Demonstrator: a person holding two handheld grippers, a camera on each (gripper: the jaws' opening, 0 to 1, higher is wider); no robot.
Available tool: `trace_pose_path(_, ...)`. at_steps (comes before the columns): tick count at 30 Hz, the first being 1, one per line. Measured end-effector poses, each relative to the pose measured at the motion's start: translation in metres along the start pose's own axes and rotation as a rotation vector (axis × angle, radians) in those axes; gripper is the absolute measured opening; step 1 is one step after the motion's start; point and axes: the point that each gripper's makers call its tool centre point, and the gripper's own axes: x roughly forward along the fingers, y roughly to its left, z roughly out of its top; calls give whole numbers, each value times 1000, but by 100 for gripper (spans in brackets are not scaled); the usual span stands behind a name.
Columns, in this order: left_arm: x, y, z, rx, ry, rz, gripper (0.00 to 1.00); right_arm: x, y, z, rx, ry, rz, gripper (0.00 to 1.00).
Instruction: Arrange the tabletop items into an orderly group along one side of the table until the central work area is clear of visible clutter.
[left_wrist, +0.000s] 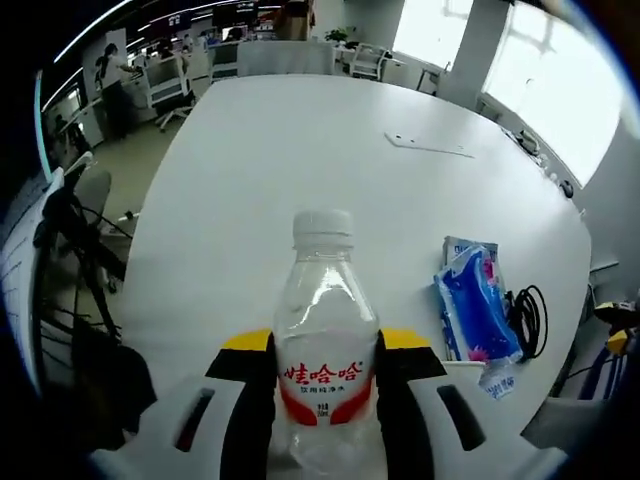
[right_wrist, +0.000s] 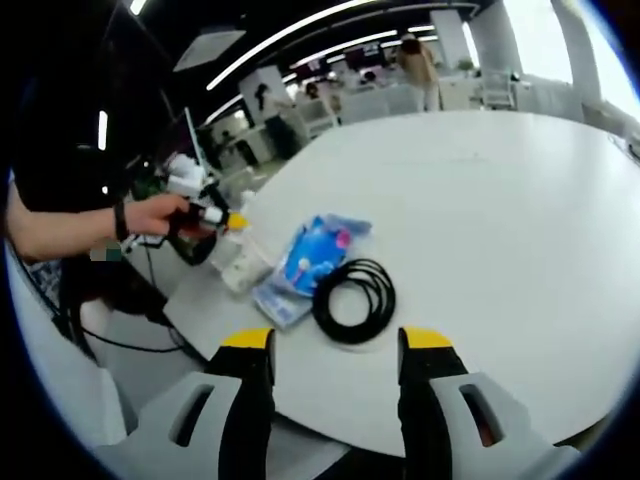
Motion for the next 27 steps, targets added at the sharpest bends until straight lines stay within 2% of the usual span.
trace_pose_path(5,-10,0,0,0,-26,10,38,3,4,-3,-11,8,12,48)
trace_pose_path(13,-27,0,-7,-5,-72,25,37,7,14,-3,-14,2,41,48)
trace_pose_path(21,-43,0,-17,-5,-110,45,37,8,15,-1,-20,-1,44,47)
trace_pose_path(27,-51,-2,-23,-1,-114,58,37,10,15,-1,-18,-4,47,47)
